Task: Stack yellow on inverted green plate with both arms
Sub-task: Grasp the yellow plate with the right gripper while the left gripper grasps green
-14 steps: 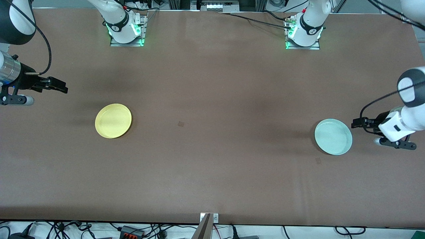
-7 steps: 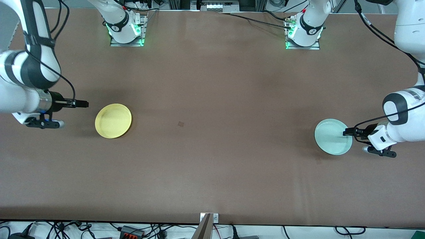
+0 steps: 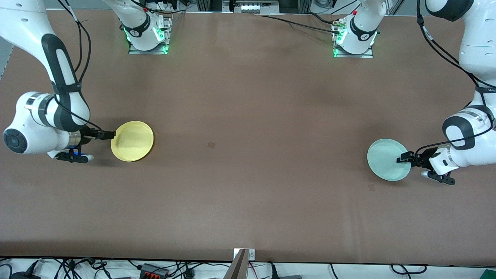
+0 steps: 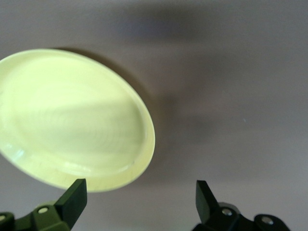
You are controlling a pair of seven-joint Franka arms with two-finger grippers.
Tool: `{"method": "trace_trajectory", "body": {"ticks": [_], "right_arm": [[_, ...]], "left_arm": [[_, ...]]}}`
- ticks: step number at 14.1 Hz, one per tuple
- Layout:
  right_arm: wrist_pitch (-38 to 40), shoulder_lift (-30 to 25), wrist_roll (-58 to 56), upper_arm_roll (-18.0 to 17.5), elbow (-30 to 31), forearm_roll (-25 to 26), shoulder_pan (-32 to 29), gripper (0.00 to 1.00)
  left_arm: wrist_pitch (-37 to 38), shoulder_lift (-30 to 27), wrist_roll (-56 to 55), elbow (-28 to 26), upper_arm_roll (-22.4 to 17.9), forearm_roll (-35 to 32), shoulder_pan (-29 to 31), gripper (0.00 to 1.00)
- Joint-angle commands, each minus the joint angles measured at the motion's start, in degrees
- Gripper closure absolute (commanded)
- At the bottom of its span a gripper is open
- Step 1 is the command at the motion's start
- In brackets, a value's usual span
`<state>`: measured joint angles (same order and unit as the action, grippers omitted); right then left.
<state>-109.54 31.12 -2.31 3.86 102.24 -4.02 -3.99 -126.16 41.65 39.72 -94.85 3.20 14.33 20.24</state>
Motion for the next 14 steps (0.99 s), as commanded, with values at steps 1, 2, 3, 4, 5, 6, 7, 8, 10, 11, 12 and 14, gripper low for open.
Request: {"method": "trace_trajectory", "body": {"ticks": [1, 2, 3, 4, 5, 6, 7, 8, 10, 11, 12, 14], "right_arm": [[-3.03, 3.67, 0.29, -0.44, -0.99, -1.51, -0.76, 0.0], [-3.57, 4.29, 0.29, -0.44, -0.99, -2.12, -0.76, 0.0], [-3.57, 4.47, 0.2, -0.44, -0.99, -2.21, -0.84, 0.0], [-3.66, 5.08, -0.23, -0.44, -1.08, -2.22, -1.37, 0.0], [-3.75, 5.78, -0.5, -0.44, -1.08, -2.3, -1.89, 0.0], [-3.84, 6.14, -0.5, -0.44, -1.08, -2.3, -2.16, 0.0], [-3.75, 6.14, -0.5, -0.44, -1.08, -2.3, -2.16, 0.11], [-3.66, 6.14, -0.5, -0.44, -1.17, -2.3, -2.16, 0.22], [-3.22, 6.14, -0.33, -0.44, -1.17, -2.3, -2.08, 0.52], [-3.05, 6.14, 0.02, -0.44, -1.17, -2.3, -1.9, 0.64], [-3.05, 6.14, 0.12, -0.44, -1.17, -2.3, -1.81, 0.77], [-3.05, 6.14, -0.23, -0.44, -1.17, -2.3, -1.9, 0.94]], "left_arm": [[0.91, -0.16, 3.51, 0.63, 0.49, 1.14, 1.03, 0.85], [1.09, -0.16, 4.39, 0.54, 0.49, 1.13, 1.29, 0.94], [1.09, -0.16, 5.09, 0.54, 0.49, 1.22, 1.56, 0.96], [1.18, -0.25, 4.84, 0.54, 0.49, 1.22, 1.73, 0.97], [1.88, -0.6, 4.4, 0.71, 0.49, 1.22, 1.74, 0.98], [3.45, -1.12, 4.4, 1.32, 0.66, 1.05, 1.56, 0.98], [4.95, -2.69, 4.14, 1.76, 0.93, 1.05, 0.78, 0.98], [6.35, -3.93, 2.31, 2.9, 1.02, 0.7, -0.97, 0.98], [9.43, -5.17, 0.27, 5.88, 1.02, 0.08, -3.61, 0.98], [10.31, -5.52, 0.09, 7.29, 1.19, -1.57, -4.93, 0.99], [10.58, -6.13, -0.87, 8.61, 1.19, -3.59, -6.68, 0.99], [10.67, -7.97, -6.82, 10.38, 1.19, -9.3, -11.25, 0.99]]}}
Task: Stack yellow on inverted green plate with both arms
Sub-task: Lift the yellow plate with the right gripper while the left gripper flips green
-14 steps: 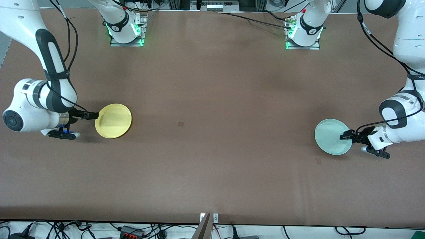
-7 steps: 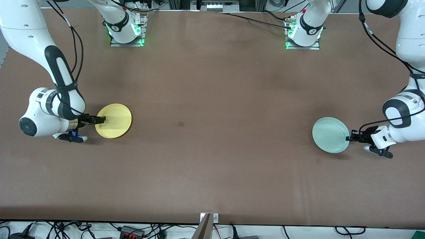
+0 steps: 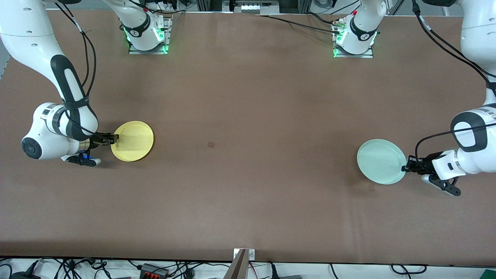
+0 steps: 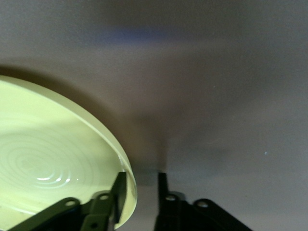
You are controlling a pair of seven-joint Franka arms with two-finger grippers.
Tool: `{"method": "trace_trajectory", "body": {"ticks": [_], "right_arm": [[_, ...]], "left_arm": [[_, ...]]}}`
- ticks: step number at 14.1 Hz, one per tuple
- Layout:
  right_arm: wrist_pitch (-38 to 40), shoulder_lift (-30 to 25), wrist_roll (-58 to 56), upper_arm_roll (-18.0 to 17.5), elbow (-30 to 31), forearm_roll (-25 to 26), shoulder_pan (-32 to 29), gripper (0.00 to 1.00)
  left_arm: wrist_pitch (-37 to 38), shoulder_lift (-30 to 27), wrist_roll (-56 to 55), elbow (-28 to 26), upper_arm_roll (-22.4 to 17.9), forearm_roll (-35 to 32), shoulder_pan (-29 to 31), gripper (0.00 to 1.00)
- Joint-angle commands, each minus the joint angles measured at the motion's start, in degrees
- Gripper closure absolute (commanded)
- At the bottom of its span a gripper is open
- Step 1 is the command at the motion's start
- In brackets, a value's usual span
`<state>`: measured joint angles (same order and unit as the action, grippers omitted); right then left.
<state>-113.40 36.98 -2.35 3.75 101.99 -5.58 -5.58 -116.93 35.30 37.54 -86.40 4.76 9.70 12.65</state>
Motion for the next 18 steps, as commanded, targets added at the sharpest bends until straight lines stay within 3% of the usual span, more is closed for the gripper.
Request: {"method": "trace_trajectory", "body": {"ticks": [1, 4, 6, 8, 10, 14, 16, 18], "right_arm": [[0.81, 0.29, -0.46, -0.32, -1.0, -0.67, -0.31, 1.0], [1.16, -0.24, -0.9, -0.49, -2.4, -0.66, -0.13, 1.0], [8.06, -1.29, -0.64, -0.58, -6.77, -0.66, -0.13, 1.0], [17.47, -1.29, -0.72, -0.76, -14.06, -1.02, -0.31, 1.0], [21.54, -1.2, -1.34, -1.11, -18.3, -3.28, -0.22, 1.0], [21.55, -0.85, -1.17, -1.11, -19.19, -9.79, -0.13, 1.0], [21.64, -0.33, -1.08, -1.02, -19.11, -15.66, -0.31, 1.0], [21.64, -0.41, -0.9, -1.02, -19.2, -16.92, -0.04, 1.0]], "left_arm": [[1.44, -2.94, -9.1, 2.11, -0.37, -8.43, -6.29, 0.99], [2.4, -6.02, -20.54, 2.02, -0.37, -21.43, -14.55, 0.99], [4.5, -7.25, -30.02, 2.02, -0.37, -31.45, -21.05, 0.99], [10.2, -7.52, -40.91, 2.02, -0.37, -43.83, -29.04, 0.99], [16.61, -7.26, -53.12, 2.02, -0.37, -53.69, -36.25, 0.99], [28.74, -2.53, -69.41, 1.85, -0.37, -66.18, -48.57, 0.99], [34.46, 0.72, -74.42, 1.85, -0.37, -71.11, -54.02, 0.99], [38.24, 3.89, -79.61, 1.85, -0.46, -74.81, -57.89, 0.99]]}}
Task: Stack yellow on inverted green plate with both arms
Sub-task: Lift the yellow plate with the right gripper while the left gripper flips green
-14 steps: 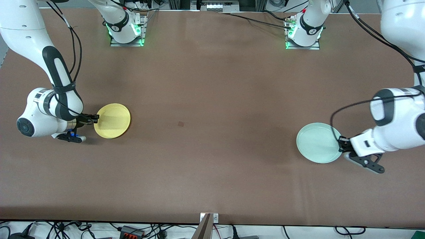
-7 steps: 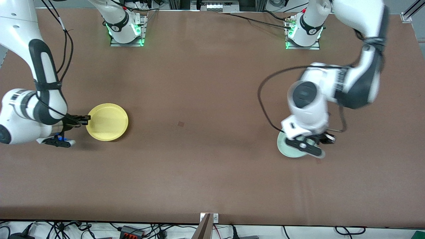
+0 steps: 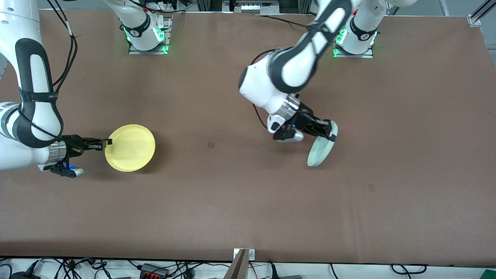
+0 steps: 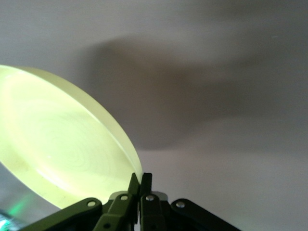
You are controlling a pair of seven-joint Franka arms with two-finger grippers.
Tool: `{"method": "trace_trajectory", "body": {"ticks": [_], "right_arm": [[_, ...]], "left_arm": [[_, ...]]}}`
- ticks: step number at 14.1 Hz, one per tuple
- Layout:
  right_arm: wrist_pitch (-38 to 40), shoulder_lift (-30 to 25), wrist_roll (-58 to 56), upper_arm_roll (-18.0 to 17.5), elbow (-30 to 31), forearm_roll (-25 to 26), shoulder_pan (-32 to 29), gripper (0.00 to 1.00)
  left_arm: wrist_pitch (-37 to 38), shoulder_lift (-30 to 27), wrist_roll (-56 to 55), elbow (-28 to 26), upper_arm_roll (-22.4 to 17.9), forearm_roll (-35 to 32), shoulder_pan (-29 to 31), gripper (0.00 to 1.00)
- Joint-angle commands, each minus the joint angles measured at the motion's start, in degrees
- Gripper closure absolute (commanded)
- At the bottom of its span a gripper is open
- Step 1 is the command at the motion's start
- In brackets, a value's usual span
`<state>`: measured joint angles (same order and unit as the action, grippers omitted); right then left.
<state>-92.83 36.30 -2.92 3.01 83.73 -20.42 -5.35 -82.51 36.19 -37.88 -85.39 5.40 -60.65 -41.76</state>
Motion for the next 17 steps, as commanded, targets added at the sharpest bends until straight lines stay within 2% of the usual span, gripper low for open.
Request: {"method": "trace_trajectory", "body": {"ticks": [1, 3, 7, 10, 11, 12, 13, 14, 15, 17], "right_arm": [[0.98, 0.26, -0.16, -0.37, -1.19, -2.16, -0.01, 1.0], [0.72, 0.43, -0.07, -0.37, -1.2, -2.16, 0.25, 1.0], [1.15, 0.35, 2.13, -0.37, -1.37, -2.34, 1.4, 1.0], [1.07, 0.52, 1.25, -0.29, -1.29, -2.52, 0.61, 1.0], [1.07, 0.78, 0.46, -0.29, -1.28, -2.52, 0.09, 1.0], [1.07, 0.79, -0.07, -0.29, -1.28, -2.52, -0.18, 1.0], [1.07, 0.87, -0.25, -0.2, -1.28, -2.43, -0.27, 1.0], [1.07, 0.87, -0.51, -0.2, -1.28, -2.34, -0.36, 1.0], [1.07, 0.87, -0.69, -0.2, -1.28, -2.25, -0.53, 1.0], [0.8, 0.87, -1.21, -0.11, -1.28, -1.73, -0.53, 1.0]], "left_arm": [[5.93, 5.1, -6.14, 0.92, -1.1, -6.57, -5.68, 0.99], [8.84, 8.88, -9.83, 0.92, -1.1, -10.62, -9.03, 0.99], [11.14, 14.51, -19.66, 0.92, -1.1, -10.81, -12.99, 0.99], [11.05, 15.66, -21.36, 1.01, -1.01, -10.63, -14.05, 0.98], [11.05, 15.58, -21.36, 1.1, -1.01, -10.46, -14.14, 0.91], [11.14, 15.49, -21.88, 1.1, -1.01, -9.93, -14.23, 0.72], [11.14, 15.4, -22.32, 1.1, -1.01, -9.93, -14.23, 0.65], [11.4, 15.31, -22.15, 1.01, -0.92, -9.84, -14.32, 0.37], [11.75, 15.05, -22.33, 1.19, -0.92, -8.62, -14.23, 0.0], [11.49, 14.09, -21.71, 4.5, -0.92, -1.79, -13.71, 0.0]]}}
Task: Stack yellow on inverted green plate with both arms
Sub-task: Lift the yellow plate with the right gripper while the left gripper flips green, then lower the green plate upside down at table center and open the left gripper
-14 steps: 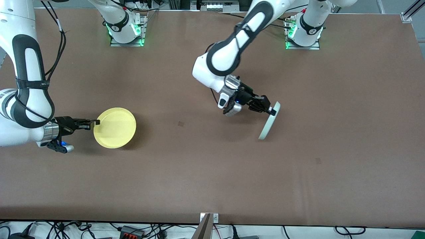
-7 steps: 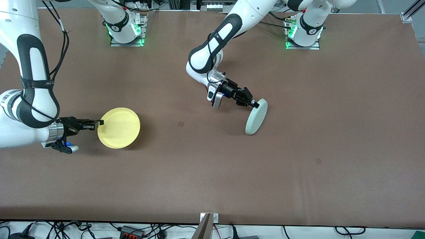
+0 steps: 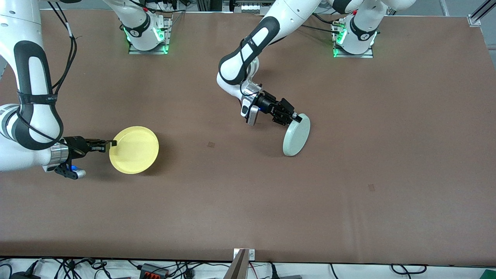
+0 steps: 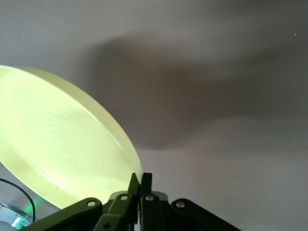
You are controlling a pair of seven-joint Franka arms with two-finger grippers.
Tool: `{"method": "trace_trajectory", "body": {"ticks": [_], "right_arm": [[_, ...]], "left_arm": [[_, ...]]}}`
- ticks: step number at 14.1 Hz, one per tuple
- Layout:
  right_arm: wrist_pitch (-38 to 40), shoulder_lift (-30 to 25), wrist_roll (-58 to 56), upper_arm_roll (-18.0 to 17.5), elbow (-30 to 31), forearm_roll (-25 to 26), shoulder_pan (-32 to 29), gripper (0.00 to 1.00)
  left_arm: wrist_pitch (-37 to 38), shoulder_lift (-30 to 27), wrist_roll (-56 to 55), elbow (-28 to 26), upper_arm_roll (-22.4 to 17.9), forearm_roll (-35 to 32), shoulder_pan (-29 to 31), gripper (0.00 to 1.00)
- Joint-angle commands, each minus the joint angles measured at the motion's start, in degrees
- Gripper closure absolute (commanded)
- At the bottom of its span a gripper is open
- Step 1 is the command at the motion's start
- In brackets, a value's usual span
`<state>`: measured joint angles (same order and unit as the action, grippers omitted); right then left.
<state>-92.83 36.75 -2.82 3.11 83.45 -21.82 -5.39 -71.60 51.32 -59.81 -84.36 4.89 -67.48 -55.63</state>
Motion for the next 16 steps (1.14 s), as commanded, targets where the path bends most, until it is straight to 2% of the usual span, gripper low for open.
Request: {"method": "trace_trajectory", "body": {"ticks": [1, 5, 7, 9, 11, 16], "right_arm": [[0.81, 0.43, -1.92, -0.03, -1.01, -0.33, -0.58, 1.0], [0.29, 1.91, -6.31, 0.23, -1.09, 1.5, -2.16, 1.0], [-0.5, 2.01, -7.72, 0.23, -1.09, 5.18, -1.9, 1.0], [-1.56, 2.09, -9.03, 0.15, -1.09, 9.58, -1.73, 1.0], [-1.74, 2.71, -10.71, 0.15, -1.09, 9.86, -1.9, 1.0], [-2.35, 2.97, -11.5, 0.15, -1.09, 9.95, -2.16, 1.0]], "left_arm": [[0.15, -1.22, 0.22, 6.2, -0.41, 10.56, 0.86, 0.0], [-4.93, -1.66, 0.22, 14.3, -0.23, 24.56, 5.08, 0.0], [-10.38, -2.97, 0.22, 16.77, -0.32, 35.78, 9.37, 0.0], [-14.52, -5.16, 0.22, 16.69, -0.41, 45.82, 13.51, 0.0], [-17.77, -5.7, 0.22, 16.6, -0.41, 52.69, 15.46, 0.0], [-24.11, -5.7, 0.22, 15.72, -0.49, 62.02, 16.77, 0.0]]}}
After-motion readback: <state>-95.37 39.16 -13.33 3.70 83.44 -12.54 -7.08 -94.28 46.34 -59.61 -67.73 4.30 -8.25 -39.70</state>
